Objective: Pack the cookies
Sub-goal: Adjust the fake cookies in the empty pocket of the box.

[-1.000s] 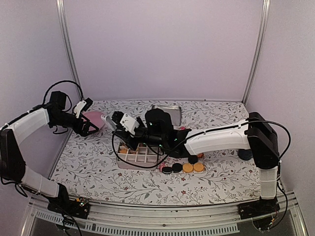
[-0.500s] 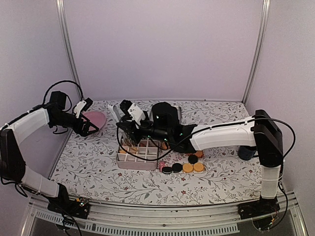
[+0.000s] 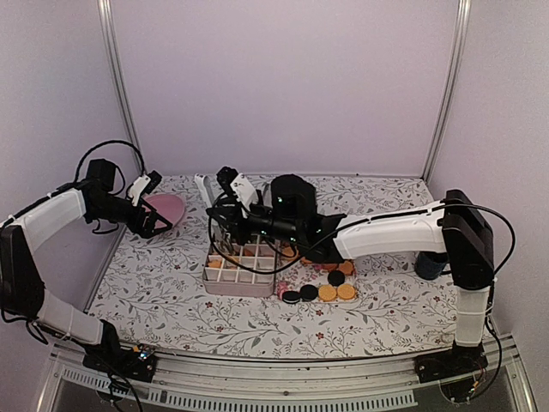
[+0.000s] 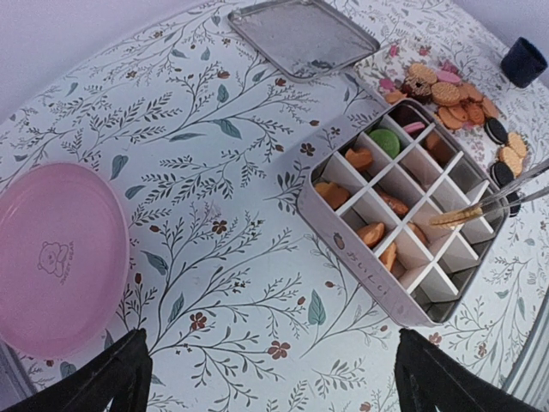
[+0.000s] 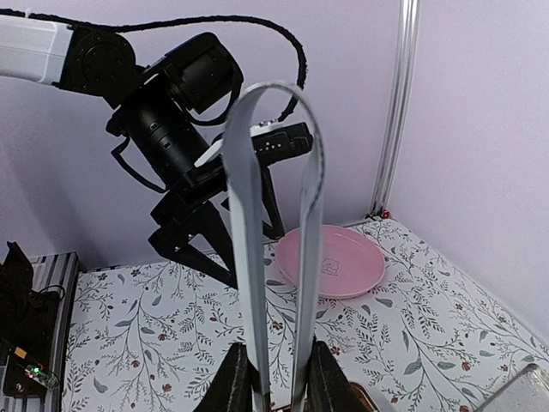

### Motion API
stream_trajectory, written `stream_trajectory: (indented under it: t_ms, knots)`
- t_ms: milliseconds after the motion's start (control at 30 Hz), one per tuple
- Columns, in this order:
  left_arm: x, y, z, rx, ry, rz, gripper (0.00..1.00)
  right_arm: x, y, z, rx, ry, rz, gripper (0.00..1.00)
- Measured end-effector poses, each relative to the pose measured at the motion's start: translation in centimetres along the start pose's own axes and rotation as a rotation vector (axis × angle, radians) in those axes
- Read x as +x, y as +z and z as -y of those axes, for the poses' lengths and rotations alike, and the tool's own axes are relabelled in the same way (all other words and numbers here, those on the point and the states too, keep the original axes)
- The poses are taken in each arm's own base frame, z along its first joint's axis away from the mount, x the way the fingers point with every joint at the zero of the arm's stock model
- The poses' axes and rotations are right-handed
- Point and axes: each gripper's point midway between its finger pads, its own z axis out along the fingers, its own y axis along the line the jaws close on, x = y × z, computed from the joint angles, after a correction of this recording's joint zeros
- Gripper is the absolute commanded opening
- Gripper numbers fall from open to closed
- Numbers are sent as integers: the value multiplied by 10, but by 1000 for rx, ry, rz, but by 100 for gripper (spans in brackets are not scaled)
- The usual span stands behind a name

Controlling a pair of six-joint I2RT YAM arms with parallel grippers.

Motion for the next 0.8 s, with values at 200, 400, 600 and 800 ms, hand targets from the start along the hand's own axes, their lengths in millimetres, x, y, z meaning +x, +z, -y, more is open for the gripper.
stream_trajectory:
  t_ms: [200,400,600,800]
  knots:
    - [0,0,0,-1,2,2,99,-1,-1,13,40,45,9,0]
    - [-1,0,0,-1,2,2,99,6,-2,18,69,83,0,0]
    - [-1,0,0,-1,2,2,99,7,-2,20,81,125,4,0]
    - [-1,-1,0,-2,4,3,99,9,0,23,98,142,10,0]
